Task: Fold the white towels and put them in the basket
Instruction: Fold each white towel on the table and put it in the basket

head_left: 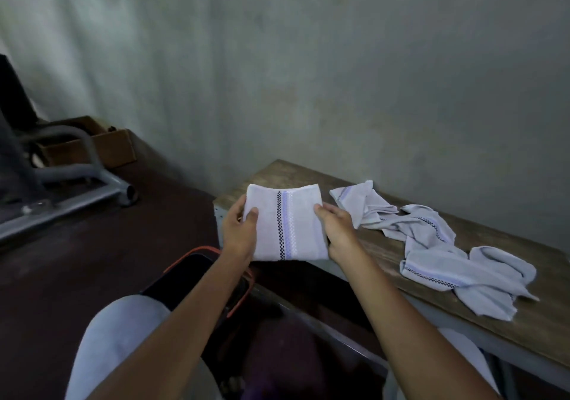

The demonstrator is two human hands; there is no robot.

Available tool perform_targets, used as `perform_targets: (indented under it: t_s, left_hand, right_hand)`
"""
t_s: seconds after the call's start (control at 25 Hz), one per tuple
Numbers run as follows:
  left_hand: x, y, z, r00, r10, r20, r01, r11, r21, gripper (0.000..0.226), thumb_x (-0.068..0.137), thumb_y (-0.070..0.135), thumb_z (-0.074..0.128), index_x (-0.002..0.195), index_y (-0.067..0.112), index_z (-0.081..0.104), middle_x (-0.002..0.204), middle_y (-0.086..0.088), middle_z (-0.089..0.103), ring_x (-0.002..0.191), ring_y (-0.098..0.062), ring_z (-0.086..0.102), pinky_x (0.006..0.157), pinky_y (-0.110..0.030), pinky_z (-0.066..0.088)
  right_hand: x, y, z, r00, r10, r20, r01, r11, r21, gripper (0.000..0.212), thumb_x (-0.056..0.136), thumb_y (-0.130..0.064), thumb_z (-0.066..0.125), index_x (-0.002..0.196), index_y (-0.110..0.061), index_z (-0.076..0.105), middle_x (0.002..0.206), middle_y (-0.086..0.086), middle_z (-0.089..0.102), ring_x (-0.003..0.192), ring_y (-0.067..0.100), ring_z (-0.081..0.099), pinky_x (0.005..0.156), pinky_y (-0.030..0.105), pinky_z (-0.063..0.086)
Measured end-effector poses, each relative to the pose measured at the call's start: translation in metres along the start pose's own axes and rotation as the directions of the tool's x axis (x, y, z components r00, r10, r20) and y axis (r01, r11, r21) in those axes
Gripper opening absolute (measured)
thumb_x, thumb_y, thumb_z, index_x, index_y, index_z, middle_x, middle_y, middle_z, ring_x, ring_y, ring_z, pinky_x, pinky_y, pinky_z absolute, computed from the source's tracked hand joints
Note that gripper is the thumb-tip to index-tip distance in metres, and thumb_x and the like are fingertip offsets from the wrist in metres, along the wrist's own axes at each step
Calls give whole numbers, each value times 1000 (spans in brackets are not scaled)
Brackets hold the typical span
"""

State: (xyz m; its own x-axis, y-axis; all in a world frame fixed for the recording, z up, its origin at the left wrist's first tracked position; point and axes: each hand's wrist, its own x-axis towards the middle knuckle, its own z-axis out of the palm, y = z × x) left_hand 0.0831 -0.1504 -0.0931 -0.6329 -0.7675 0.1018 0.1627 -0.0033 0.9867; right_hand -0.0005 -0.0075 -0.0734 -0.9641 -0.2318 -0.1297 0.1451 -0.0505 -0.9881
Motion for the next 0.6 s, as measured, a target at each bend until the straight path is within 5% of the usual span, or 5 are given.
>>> perform_targets:
  t_s: [0.2,0.4,0.48,0.6]
  left_hand:
    - [-27,24,-97,985,21,-172,-28,999,-40,34,92,9,53,125,15,58,115,-6,65,103,-21,62,91,-36,51]
    - [-22,9,-156,957,-169,-235,158,985,-66,37,89,6,51,125,13,55,108,-11,68,95,-26,66,85,-43,55]
    - [-13,-14,-174,944,-228,-239,219,974,-65,34,85,7,48,116,11,59,103,-12,69,89,-27,66,80,-43,56]
    - [-1,-67,-195,883,-331,-334,321,943,-85,21,84,14,50,99,8,64,89,-10,67,80,-26,62,73,-42,53]
  right_hand:
    - [-48,1,76,985,2,175,7,999,-46,6,86,-20,63,90,-23,59,104,8,66,89,21,61,87,39,52]
    - [-46,31,128,948,74,310,-39,992,-120,17,90,-17,58,106,-15,59,100,7,64,84,21,60,79,36,51]
    - [-30,61,150,922,141,361,-80,981,-179,22,90,-17,58,111,-12,59,103,9,65,90,25,62,83,39,52]
    - [-8,126,181,878,262,401,-156,948,-277,19,90,-15,58,108,-11,60,91,5,64,80,21,60,71,32,50]
